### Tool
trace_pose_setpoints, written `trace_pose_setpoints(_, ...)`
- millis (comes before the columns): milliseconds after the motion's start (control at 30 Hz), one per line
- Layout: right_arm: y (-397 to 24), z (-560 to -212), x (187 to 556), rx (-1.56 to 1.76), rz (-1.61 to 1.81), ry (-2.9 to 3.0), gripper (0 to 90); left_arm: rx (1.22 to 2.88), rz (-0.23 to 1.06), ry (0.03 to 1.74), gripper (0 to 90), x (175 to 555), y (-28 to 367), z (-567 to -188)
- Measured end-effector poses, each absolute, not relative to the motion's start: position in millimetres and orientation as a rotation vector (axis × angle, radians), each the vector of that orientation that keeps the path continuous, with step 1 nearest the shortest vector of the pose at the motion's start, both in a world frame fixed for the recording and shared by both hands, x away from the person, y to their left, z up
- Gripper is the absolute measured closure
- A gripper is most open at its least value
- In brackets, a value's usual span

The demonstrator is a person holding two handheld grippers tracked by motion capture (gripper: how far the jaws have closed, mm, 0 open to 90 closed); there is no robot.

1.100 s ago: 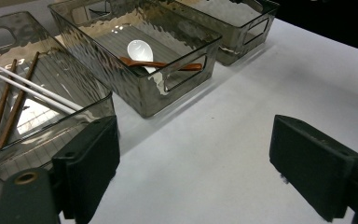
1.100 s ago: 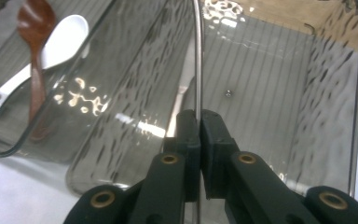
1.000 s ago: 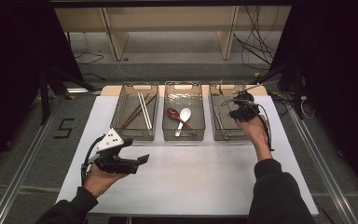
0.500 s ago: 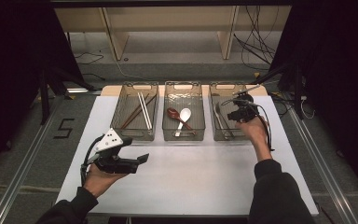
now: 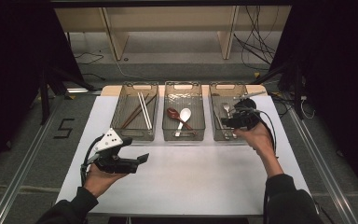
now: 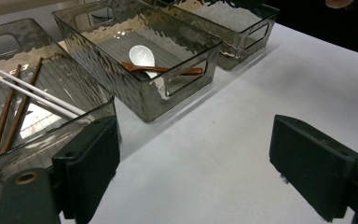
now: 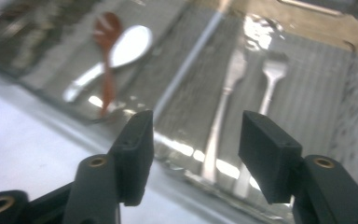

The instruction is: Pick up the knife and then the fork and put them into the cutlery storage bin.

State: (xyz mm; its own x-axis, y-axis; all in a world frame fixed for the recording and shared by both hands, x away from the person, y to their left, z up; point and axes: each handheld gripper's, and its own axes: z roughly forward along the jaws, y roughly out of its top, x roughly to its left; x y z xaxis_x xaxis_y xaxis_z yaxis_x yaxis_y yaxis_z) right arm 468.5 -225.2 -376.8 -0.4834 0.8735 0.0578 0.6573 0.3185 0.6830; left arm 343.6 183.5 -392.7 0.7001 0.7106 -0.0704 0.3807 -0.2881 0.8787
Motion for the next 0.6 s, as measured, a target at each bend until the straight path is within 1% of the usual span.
trace_pose_setpoints(100, -219, -373, 451, 1.319, 1.001, 2.278, 39.5, 1.901, 0.410, 0.850, 15.8, 344, 184, -393)
trace_pose_setpoints(267, -211, -369, 427, 1.255, 1.098, 2.284, 36.1, 1.897, 0.408, 0.849, 15.8, 344, 183, -393)
trace_pose_setpoints(400, -207, -369, 410, 1.208, 1.181, 2.296, 34.5, 1.894, 0.402, 0.847, 15.8, 344, 183, -394)
trace_pose_setpoints(600, -200, -369, 394, 1.163, 1.266, 2.291, 32.9, 1.900, 0.383, 0.842, 15.8, 344, 182, -396)
